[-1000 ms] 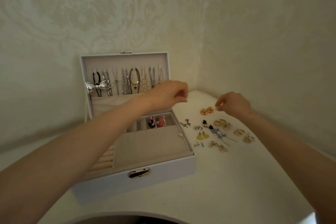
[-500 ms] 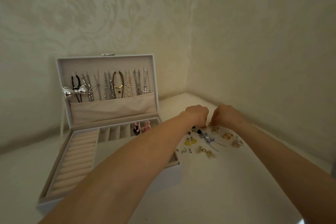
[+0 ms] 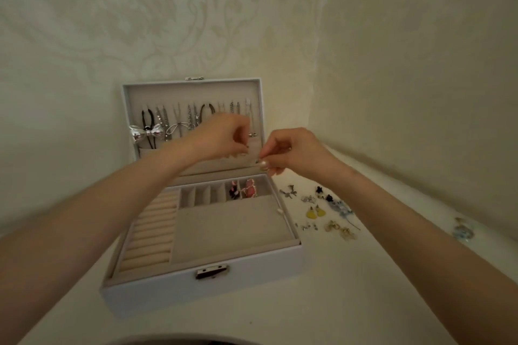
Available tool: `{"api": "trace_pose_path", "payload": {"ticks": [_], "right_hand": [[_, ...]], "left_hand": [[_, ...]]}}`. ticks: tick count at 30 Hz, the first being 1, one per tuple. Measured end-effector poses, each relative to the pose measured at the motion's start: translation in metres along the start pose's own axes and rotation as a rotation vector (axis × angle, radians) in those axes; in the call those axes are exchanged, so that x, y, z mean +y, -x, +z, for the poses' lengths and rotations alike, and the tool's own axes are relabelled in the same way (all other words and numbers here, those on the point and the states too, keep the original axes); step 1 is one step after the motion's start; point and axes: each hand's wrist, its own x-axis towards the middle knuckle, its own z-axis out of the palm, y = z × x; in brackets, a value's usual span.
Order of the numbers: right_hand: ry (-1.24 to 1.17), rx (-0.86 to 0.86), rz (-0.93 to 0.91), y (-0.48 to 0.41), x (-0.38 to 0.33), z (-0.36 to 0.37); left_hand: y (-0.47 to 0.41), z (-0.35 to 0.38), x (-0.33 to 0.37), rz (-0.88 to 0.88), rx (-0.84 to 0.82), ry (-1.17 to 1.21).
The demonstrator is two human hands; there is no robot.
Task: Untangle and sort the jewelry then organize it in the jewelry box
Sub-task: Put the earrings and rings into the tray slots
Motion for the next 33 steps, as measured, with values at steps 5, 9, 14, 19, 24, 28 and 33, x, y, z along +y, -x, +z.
{"api": "trace_pose_path", "payload": {"ticks": [5, 9, 14, 19, 24, 28, 33], "right_hand": [[0.287, -0.115, -0.147, -0.016, -0.009, 0.045], [0.467, -0.184, -0.188, -0.021, -0.012, 0.055], [0.538, -0.249, -0.169, -0.023, -0.014, 0.058], [0.61, -0.259, -0.188, -0.027, -0.014, 0.06], [0.591, -0.23, -0.205, -0.026, -0.013, 0.061], [0.561, -0.198, -0.208, -0.026, -0.015, 0.062], [0.555, -0.229, -0.192, -0.024, -0.011, 0.068]], "left_hand": [[0.023, 0.009, -0.033, 0.04, -0.058, -0.113], [0.028, 0.01, -0.039, 0.07, -0.128, -0.053], [0.029, 0.016, -0.041, 0.091, -0.169, -0.054], [0.031, 0.019, -0.041, 0.118, -0.115, -0.054], [0.032, 0.019, -0.044, 0.118, -0.095, -0.034], [0.034, 0.018, -0.042, 0.136, -0.123, -0.004], [0.035, 0.021, -0.047, 0.103, -0.162, 0.014]]}}
